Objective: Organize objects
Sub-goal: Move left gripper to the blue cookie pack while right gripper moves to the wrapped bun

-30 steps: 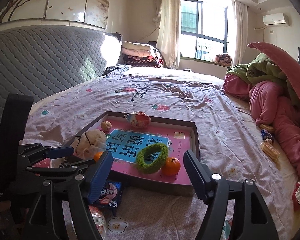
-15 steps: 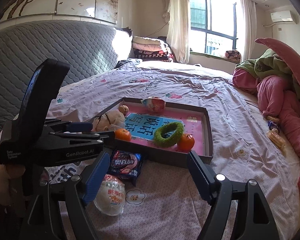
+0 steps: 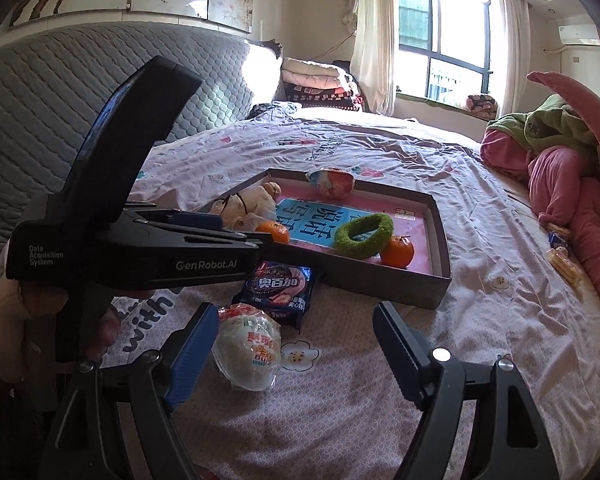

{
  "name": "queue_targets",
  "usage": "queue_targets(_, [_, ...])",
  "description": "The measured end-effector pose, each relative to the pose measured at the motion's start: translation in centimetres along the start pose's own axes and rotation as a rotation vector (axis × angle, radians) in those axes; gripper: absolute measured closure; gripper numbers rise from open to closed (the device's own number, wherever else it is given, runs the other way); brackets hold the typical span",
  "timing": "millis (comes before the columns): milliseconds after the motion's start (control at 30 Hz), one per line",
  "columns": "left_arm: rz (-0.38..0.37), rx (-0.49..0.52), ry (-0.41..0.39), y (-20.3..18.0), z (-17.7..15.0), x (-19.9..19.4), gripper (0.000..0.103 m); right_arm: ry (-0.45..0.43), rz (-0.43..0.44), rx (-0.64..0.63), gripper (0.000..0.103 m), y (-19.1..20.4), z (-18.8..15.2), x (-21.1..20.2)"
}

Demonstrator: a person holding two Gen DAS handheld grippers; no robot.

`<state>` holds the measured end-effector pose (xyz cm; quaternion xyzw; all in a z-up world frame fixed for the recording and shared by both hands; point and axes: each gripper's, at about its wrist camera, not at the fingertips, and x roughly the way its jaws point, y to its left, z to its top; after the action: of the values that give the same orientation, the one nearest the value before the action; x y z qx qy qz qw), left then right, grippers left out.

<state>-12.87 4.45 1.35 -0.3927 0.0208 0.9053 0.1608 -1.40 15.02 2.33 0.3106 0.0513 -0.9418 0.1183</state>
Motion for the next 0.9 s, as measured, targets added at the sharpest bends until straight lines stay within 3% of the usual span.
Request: queue_targets(900, [-0.097,0.011,0.124,-2.4,-0.2,2.7,0.046,0.058,0.001,-0.094,0.024,2.0,-2.1,2.7])
